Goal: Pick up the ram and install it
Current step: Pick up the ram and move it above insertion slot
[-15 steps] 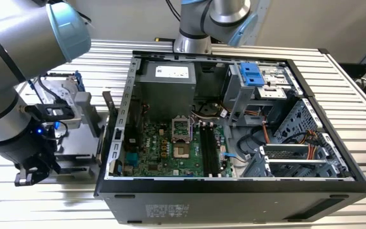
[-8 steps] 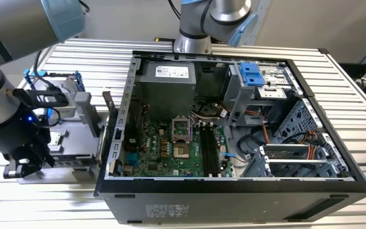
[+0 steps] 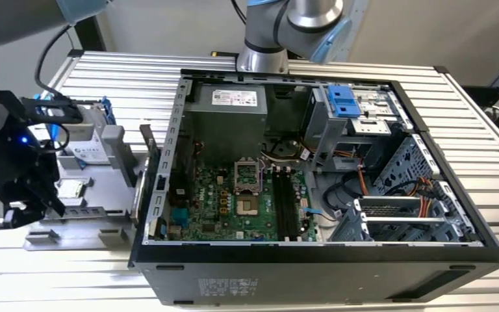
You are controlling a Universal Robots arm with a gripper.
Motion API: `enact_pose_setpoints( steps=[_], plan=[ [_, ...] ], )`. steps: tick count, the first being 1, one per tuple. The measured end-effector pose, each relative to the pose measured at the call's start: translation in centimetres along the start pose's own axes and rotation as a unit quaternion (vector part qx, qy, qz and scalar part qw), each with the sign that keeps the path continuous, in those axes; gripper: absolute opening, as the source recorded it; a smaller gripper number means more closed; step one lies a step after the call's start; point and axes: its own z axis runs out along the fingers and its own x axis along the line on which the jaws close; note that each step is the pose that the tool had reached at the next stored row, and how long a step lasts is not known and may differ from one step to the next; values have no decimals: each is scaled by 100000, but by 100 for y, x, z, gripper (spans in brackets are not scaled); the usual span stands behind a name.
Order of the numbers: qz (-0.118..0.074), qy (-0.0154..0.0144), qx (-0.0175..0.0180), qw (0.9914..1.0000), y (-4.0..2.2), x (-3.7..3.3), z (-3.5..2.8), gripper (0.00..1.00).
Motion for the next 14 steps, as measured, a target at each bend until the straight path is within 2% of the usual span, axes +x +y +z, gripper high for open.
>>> enact_pose_setpoints(
  steps=[11, 14],
  plan=[
    [-1, 3, -7, 100000, -6, -18, -500, 0],
    [2, 9, -9, 100000, -7, -22, -607, 0]
  ],
)
